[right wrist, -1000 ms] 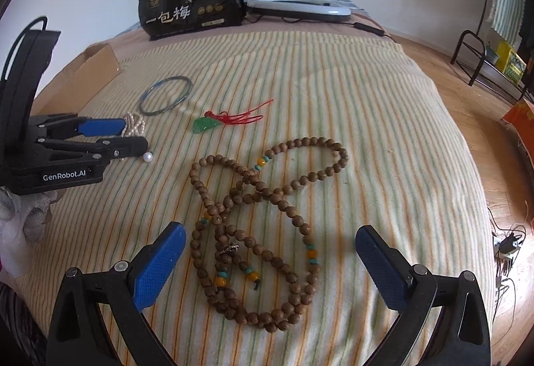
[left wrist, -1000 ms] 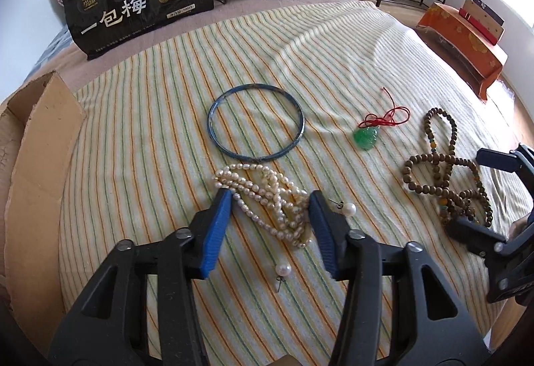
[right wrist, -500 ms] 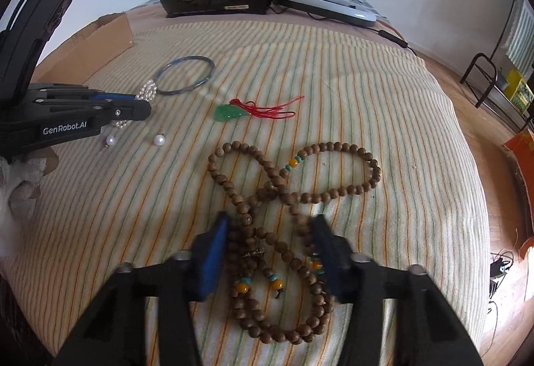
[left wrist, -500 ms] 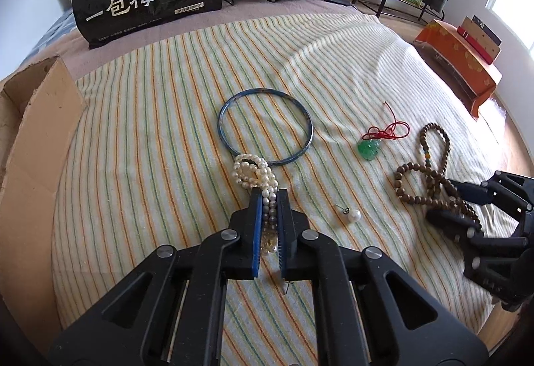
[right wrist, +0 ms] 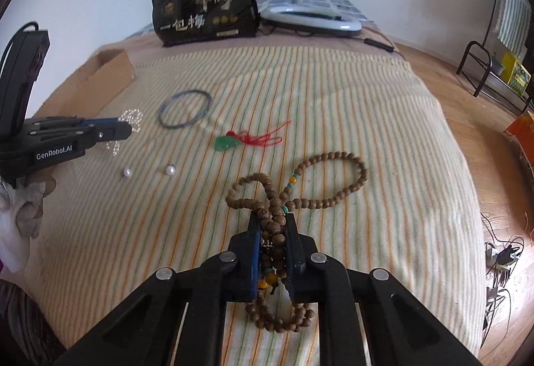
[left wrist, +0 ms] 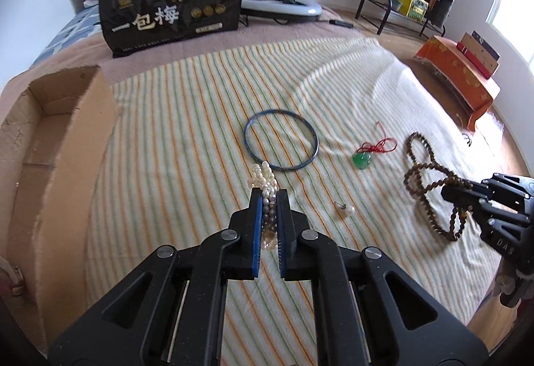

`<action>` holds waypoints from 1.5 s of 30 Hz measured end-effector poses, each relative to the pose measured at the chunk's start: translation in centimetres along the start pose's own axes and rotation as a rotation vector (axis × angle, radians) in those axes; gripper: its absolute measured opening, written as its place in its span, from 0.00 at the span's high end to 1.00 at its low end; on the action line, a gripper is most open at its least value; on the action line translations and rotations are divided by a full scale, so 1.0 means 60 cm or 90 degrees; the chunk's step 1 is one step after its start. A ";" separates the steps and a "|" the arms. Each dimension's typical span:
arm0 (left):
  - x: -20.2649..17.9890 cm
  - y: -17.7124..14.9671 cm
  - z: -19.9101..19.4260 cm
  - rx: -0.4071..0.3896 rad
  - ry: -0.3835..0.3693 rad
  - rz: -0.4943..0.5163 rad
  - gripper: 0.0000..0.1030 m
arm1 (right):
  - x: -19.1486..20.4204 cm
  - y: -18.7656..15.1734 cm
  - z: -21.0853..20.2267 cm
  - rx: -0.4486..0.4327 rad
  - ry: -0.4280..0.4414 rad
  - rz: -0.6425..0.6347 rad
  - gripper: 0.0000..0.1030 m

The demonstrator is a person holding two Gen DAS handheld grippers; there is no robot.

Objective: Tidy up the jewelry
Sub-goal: 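Lift the pearl necklace and wooden beads and carry both over the box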

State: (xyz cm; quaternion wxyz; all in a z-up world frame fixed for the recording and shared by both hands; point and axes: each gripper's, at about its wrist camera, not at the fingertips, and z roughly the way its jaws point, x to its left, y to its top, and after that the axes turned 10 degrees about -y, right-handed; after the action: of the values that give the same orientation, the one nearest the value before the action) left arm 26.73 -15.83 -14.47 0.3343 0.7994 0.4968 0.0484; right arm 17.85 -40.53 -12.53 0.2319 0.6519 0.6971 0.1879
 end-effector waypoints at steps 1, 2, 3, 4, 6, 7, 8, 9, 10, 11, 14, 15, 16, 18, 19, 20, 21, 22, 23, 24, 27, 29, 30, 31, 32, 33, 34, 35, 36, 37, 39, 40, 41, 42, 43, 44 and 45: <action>0.000 0.001 -0.008 -0.005 0.000 -0.001 0.95 | -0.001 0.003 -0.007 -0.006 -0.001 0.002 0.90; 0.000 0.002 -0.015 -0.009 -0.001 -0.001 0.95 | -0.004 0.007 -0.016 -0.013 -0.002 0.005 0.90; 0.000 0.002 -0.024 -0.014 -0.002 -0.001 0.95 | -0.005 0.011 -0.026 -0.021 -0.003 0.008 0.90; 0.000 0.002 -0.031 -0.017 -0.002 -0.001 0.95 | -0.008 0.015 -0.037 -0.030 -0.005 0.011 0.90; 0.001 0.003 -0.045 -0.024 -0.002 -0.001 0.95 | -0.011 0.024 -0.052 -0.043 -0.007 0.016 0.90; 0.002 0.003 -0.053 -0.028 -0.003 -0.002 0.95 | -0.013 0.029 -0.063 -0.052 -0.008 0.020 0.90; 0.002 0.003 -0.062 -0.032 -0.004 -0.001 0.95 | -0.015 0.033 -0.069 -0.057 -0.009 0.022 0.90; 0.002 0.004 -0.069 -0.036 -0.004 0.000 0.95 | -0.017 0.037 -0.078 -0.063 -0.011 0.024 0.90; 0.003 0.004 -0.078 -0.041 -0.004 0.001 0.95 | -0.018 0.042 -0.088 -0.070 -0.012 0.026 0.91; 0.003 0.004 -0.088 -0.047 -0.003 0.002 0.95 | -0.019 0.046 -0.094 -0.074 -0.012 0.027 0.91; 0.007 0.006 -0.112 -0.061 -0.005 0.000 0.95 | -0.019 0.058 -0.118 -0.089 -0.010 0.030 0.91; 0.008 0.007 -0.119 -0.065 -0.004 0.001 0.95 | -0.017 0.063 -0.125 -0.094 -0.010 0.029 0.91; 0.009 0.007 -0.127 -0.069 -0.004 0.001 0.95 | -0.015 0.067 -0.132 -0.098 -0.010 0.028 0.91; 0.011 0.006 -0.142 -0.075 -0.004 0.001 0.95 | -0.008 0.078 -0.146 -0.108 -0.010 0.023 0.91; 0.013 0.006 -0.150 -0.079 -0.002 0.002 0.95 | -0.004 0.083 -0.152 -0.113 -0.008 0.021 0.91; 0.015 0.005 -0.156 -0.081 -0.002 0.003 0.95 | -0.001 0.087 -0.159 -0.117 -0.005 0.020 0.91; 0.017 0.006 -0.162 -0.084 -0.001 0.003 0.95 | 0.003 0.093 -0.165 -0.121 -0.002 0.019 0.91; 0.020 0.006 -0.170 -0.087 0.000 0.002 0.95 | 0.007 0.098 -0.171 -0.125 -0.001 0.018 0.91; 0.023 0.006 -0.178 -0.091 0.002 0.002 0.95 | 0.011 0.103 -0.176 -0.129 0.001 0.016 0.91; 0.027 0.007 -0.185 -0.095 0.003 0.002 0.95 | 0.014 0.107 -0.181 -0.132 0.002 0.014 0.91; 0.041 0.010 -0.209 -0.107 0.007 -0.001 0.95 | 0.025 0.124 -0.197 -0.144 0.002 0.007 0.91; 0.052 0.011 -0.222 -0.114 0.011 -0.003 0.95 | 0.033 0.135 -0.207 -0.152 0.004 0.004 0.91; 0.057 0.011 -0.228 -0.116 0.013 -0.004 0.95 | 0.037 0.141 -0.212 -0.156 0.006 0.002 0.91; 0.064 0.012 -0.234 -0.117 0.014 -0.006 0.95 | 0.043 0.150 -0.218 -0.161 0.007 0.000 0.91; 0.070 0.012 -0.240 -0.119 0.016 -0.007 0.95 | 0.047 0.156 -0.223 -0.165 0.008 -0.003 0.91; 0.077 0.011 -0.247 -0.121 0.018 -0.009 0.95 | 0.052 0.162 -0.227 -0.169 0.009 -0.005 0.91; 0.082 0.012 -0.251 -0.122 0.021 -0.011 0.95 | 0.058 0.169 -0.232 -0.173 0.010 -0.007 0.91; 0.089 0.012 -0.257 -0.124 0.023 -0.013 0.95 | 0.067 0.178 -0.236 -0.179 0.012 -0.011 0.91; 0.096 0.011 -0.262 -0.126 0.026 -0.014 0.95 | 0.072 0.185 -0.240 -0.183 0.014 -0.013 0.91; 0.103 0.011 -0.268 -0.129 0.029 -0.016 0.95 | 0.078 0.192 -0.243 -0.187 0.018 -0.014 0.91; 0.117 0.012 -0.279 -0.133 0.035 -0.020 0.95 | 0.094 0.211 -0.252 -0.198 0.028 -0.018 0.91; 0.127 0.012 -0.286 -0.136 0.040 -0.023 0.95 | 0.103 0.220 -0.256 -0.204 0.032 -0.021 0.91; 0.133 0.012 -0.290 -0.138 0.043 -0.026 0.95 | 0.112 0.230 -0.261 -0.211 0.037 -0.025 0.91; 0.141 0.012 -0.295 -0.140 0.046 -0.029 0.95 | 0.119 0.235 -0.263 -0.216 0.040 -0.028 0.91; 0.150 0.012 -0.300 -0.143 0.050 -0.032 0.95 | 0.131 0.247 -0.269 -0.223 0.046 -0.033 0.91; 0.158 0.013 -0.306 -0.145 0.054 -0.035 0.95 | 0.137 0.255 -0.271 -0.228 0.050 -0.037 0.91; 0.166 0.013 -0.311 -0.147 0.058 -0.038 0.95 | 0.149 0.264 -0.275 -0.234 0.054 -0.042 0.91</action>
State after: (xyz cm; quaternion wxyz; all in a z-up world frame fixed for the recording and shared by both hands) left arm 24.70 1.24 -2.15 0.4025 0.7376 0.5260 0.1315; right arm 21.11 -29.69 9.29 0.3233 0.5669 0.6811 0.3320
